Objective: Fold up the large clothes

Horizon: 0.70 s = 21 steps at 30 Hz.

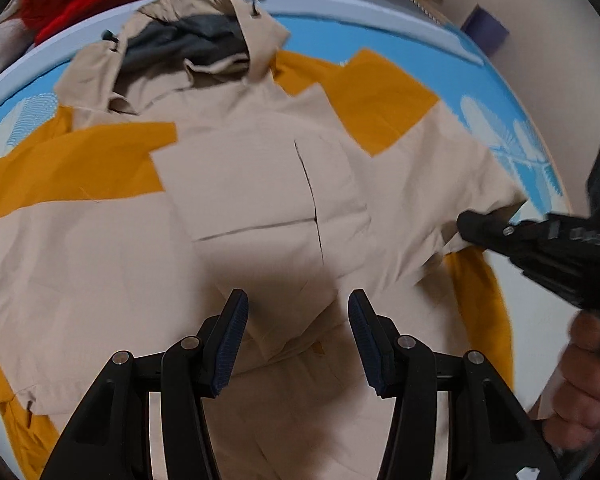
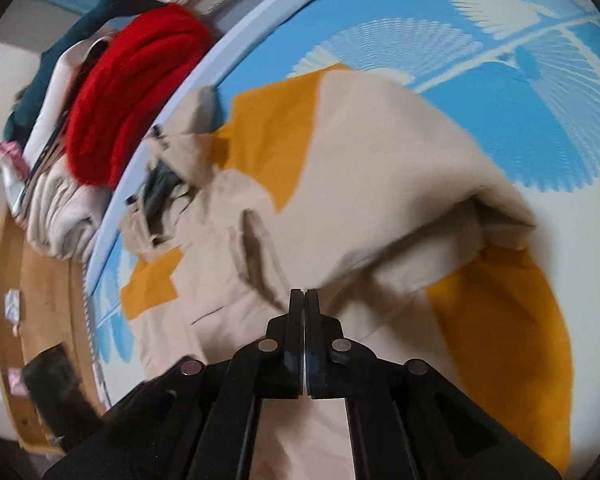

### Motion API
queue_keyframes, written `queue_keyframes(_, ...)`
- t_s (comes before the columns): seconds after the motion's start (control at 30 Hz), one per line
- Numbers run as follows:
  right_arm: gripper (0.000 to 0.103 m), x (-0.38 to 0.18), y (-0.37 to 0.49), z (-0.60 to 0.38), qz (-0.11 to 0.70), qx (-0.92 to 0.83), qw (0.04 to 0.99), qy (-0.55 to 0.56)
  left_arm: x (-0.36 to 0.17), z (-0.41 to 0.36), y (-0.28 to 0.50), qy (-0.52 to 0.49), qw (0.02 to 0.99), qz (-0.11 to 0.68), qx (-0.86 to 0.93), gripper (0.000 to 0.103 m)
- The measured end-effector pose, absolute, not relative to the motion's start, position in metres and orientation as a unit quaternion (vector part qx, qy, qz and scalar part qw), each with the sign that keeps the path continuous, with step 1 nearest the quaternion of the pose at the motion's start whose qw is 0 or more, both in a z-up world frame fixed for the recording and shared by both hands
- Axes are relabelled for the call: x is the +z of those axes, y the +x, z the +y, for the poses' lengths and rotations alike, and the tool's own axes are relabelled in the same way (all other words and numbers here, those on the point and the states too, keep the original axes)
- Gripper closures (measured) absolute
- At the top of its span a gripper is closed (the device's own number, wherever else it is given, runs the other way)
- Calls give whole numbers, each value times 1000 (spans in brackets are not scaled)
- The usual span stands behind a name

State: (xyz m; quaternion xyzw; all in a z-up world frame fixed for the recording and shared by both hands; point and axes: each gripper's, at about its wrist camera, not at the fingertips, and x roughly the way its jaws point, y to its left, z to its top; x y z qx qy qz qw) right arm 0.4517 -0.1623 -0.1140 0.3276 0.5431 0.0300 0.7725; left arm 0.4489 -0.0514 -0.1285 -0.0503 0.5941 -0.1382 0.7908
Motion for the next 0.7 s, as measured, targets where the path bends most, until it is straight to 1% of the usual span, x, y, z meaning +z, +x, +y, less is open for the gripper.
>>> queue_keyframes(0.03, 103, -113, 451, -158, 544, 39, 771, 330, -131, -53, 448, -46, 790, 596, -136, 52)
queue_keyframes(0.17, 103, -117, 447, -143, 558, 77, 747, 353, -146, -59, 447, -15, 784, 608, -122, 42)
queue_keyframes(0.27, 103, -116, 445, -142, 562, 71, 751, 338, -165, -65, 445, 30, 770, 629, -98, 43)
queue_keyframes(0.33, 103, -118, 446, -147, 563, 51, 755, 332, -166, -63, 445, 21, 775, 625, -92, 59)
queue_keyframes(0.37, 100, -119, 447, -151, 564, 38, 757, 328, -164, -61, 445, 14, 778, 623, -85, 73)
queue_keyframes(0.4, 99, -120, 448, -157, 565, 15, 759, 323, -161, -57, 446, 5, 780, 621, -79, 74)
queue_keyframes(0.43, 94, -122, 449, -162, 566, 1, 759, 321, -157, -53, 445, -6, 781, 620, -78, 74)
queue_keyframes(0.47, 78, -124, 451, -166, 568, -12, 757, 322, -154, -48, 444, -15, 781, 619, -76, 75)
queue_keyframes(0.5, 67, -126, 453, -169, 570, -18, 754, 326, -150, -42, 444, -23, 781, 620, -69, 75)
queue_keyframes(0.53, 49, -129, 454, -173, 569, -21, 752, 332, -147, -35, 443, -32, 782, 620, -63, 75)
queue_keyframes(0.57, 46, -131, 455, -176, 568, -25, 750, 338, -146, -30, 442, -38, 782, 619, -61, 74)
queue_keyframes(0.63, 46, -135, 459, -179, 570, -29, 746, 345, -142, -18, 440, -55, 781, 620, -55, 72)
queue_keyframes(0.67, 48, -136, 460, -181, 569, -30, 744, 350, -142, -12, 440, -65, 780, 620, -52, 72)
queue_keyframes(0.7, 53, -137, 460, -183, 566, -32, 743, 357, -140, -2, 439, -86, 780, 618, -44, 72)
